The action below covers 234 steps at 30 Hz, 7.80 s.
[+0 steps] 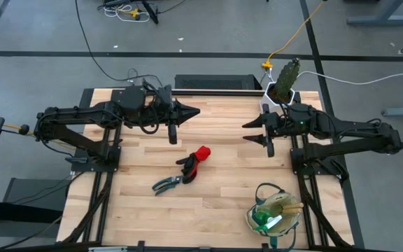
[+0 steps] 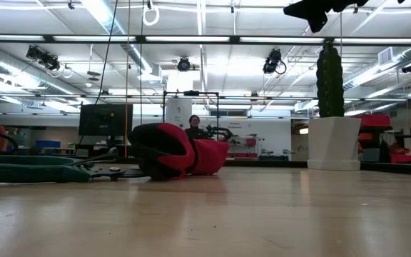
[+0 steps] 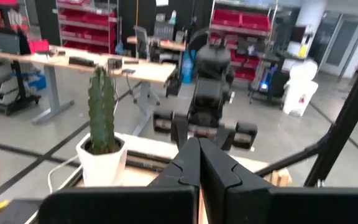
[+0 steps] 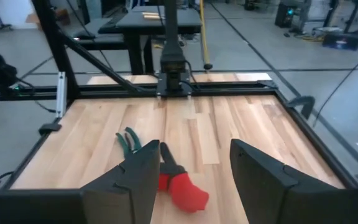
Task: Pick & Place Garden tools in Gardening bag
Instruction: Put the green shear scissors into the gardening tool bag
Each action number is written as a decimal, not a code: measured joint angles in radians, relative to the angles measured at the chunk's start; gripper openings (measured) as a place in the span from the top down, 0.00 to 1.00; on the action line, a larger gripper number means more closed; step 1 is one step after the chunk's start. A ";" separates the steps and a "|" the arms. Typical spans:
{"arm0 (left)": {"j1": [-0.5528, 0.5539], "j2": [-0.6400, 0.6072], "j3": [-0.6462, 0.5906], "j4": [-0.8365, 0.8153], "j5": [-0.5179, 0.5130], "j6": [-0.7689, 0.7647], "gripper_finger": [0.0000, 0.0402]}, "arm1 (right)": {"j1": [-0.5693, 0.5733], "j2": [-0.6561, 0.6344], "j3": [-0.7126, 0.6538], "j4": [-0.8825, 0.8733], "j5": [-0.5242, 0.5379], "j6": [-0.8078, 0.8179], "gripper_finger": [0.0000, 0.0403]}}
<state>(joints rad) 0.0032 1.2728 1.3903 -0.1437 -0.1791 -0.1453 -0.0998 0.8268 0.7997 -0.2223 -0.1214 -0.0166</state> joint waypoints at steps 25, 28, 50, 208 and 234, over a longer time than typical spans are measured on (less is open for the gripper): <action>-0.272 0.006 -0.118 -0.426 -0.070 -0.349 0.99 | 0.000 0.024 0.002 -0.020 0.095 -0.001 0.51; -0.313 0.006 -0.153 -0.450 -0.071 -0.410 0.99 | 0.000 0.023 0.002 -0.018 0.114 -0.001 0.51; -0.413 0.005 -0.421 -0.470 0.098 -0.632 0.92 | 0.000 0.024 0.001 -0.026 0.115 0.008 0.51; -0.169 0.362 -0.149 -0.684 0.417 -0.265 0.85 | 0.001 0.062 0.001 -0.049 0.167 -0.049 0.51; 0.301 0.363 0.011 -0.377 0.603 -0.454 0.85 | 0.001 0.062 0.001 0.066 0.415 -0.399 0.51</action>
<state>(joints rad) 0.3042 1.6356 1.4014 -0.5205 0.4236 -0.5997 -0.0990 0.8886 0.8005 -0.1559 0.2936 -0.4157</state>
